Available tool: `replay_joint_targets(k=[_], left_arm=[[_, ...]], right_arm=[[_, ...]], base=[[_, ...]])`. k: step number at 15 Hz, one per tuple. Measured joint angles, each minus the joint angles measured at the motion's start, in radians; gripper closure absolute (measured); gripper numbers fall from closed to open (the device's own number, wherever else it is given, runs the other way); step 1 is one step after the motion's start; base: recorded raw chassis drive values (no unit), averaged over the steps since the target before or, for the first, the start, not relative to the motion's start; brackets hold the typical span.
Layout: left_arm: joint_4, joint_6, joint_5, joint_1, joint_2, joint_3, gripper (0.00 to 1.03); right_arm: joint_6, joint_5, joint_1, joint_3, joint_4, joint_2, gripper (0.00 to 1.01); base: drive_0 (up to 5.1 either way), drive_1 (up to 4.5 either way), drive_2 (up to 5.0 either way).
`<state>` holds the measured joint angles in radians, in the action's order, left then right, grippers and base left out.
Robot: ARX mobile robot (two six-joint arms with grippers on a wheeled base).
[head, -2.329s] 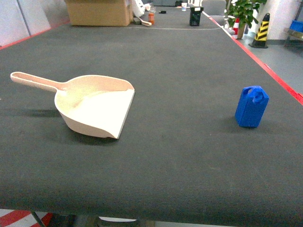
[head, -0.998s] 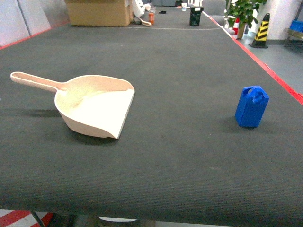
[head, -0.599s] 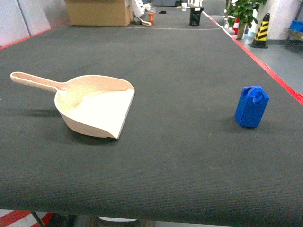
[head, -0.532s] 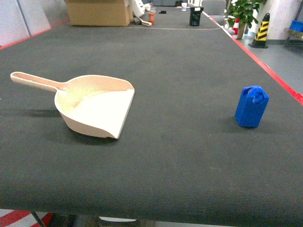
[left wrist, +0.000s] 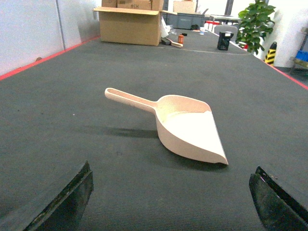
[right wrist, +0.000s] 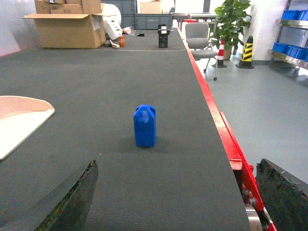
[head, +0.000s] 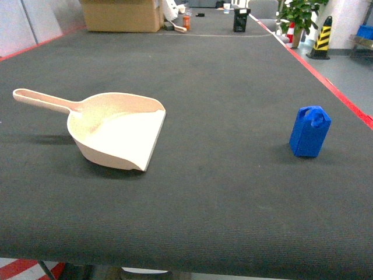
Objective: Place part in tray to right shelf
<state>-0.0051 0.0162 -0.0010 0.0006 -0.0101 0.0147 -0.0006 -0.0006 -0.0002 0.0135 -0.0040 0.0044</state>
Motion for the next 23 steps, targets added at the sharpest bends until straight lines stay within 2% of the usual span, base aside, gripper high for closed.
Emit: replay_joint_targets(k=[3,4,5,6,7,9,10,11,12,13,16,22,23], left_arm=[[-0.013,-0.006,-0.007,-0.003,-0.003,0.001,0.05],[-0.068,-0.020,-0.040,-0.015,-0.016,0.016,0.05],[-0.091,-0.023,-0.043,-0.022,-0.056,0.027,0.05],[-0.076,-0.016,-0.043,-0.024,-0.129,0.041,0.05],[-0.032,0.001,-0.020,-0.020,-0.201,0.053,0.05],[0.073,0.084,0.056,0.011,-0.336,0.084,0.05],[0.355,0.303,0.197,0.056,-0.691,0.190,0.05],[0.569,0.473,0.238,0.062,-1.064,0.311,0.05],[0.665,0.579,0.266,0.076,-1.280,0.403,0.05],[0.693,0.625,0.265,0.077,-1.359,0.443,0.05],[0.728,0.714,0.244,0.075,-1.603,0.590,0.05],[0.694,0.788,0.159,0.067,-1.895,0.853,0.05],[0.671,0.808,0.120,0.070,-1.966,0.932,0.05]], right_arm=[[0.000,0.000,0.000,0.000,0.000,0.000,0.03],[0.000,0.000,0.000,0.000,0.000,0.000,0.03],[0.000,0.000,0.000,0.000,0.000,0.000,0.03],[0.000,0.000,0.000,0.000,0.000,0.000,0.03],[0.000,-0.001,0.000,0.000,0.001,0.000,0.03],[0.000,0.000,0.000,0.000,0.000,0.000,0.03],[0.000,0.000,0.000,0.000,0.000,0.000,0.03],[0.000,0.000,0.000,0.000,0.000,0.000,0.03],[0.000,0.000,0.000,0.000,0.000,0.000,0.03],[0.000,0.000,0.000,0.000,0.000,0.000,0.03],[0.000,0.000,0.000,0.000,0.000,0.000,0.03],[0.000,0.000,0.000,0.000,0.000,0.000,0.03],[0.000,0.000,0.000,0.000,0.000,0.000,0.03]], base=[[0.0,0.00,0.0],[0.0,0.00,0.0],[0.0,0.00,0.0],[0.0,0.00,0.0],[0.0,0.00,0.0],[0.0,0.00,0.0],[0.0,0.00,0.0],[0.0,0.00,0.0],[0.0,0.00,0.0],[0.0,0.00,0.0],[0.0,0.00,0.0],[0.0,0.00,0.0],[0.0,0.00,0.0]])
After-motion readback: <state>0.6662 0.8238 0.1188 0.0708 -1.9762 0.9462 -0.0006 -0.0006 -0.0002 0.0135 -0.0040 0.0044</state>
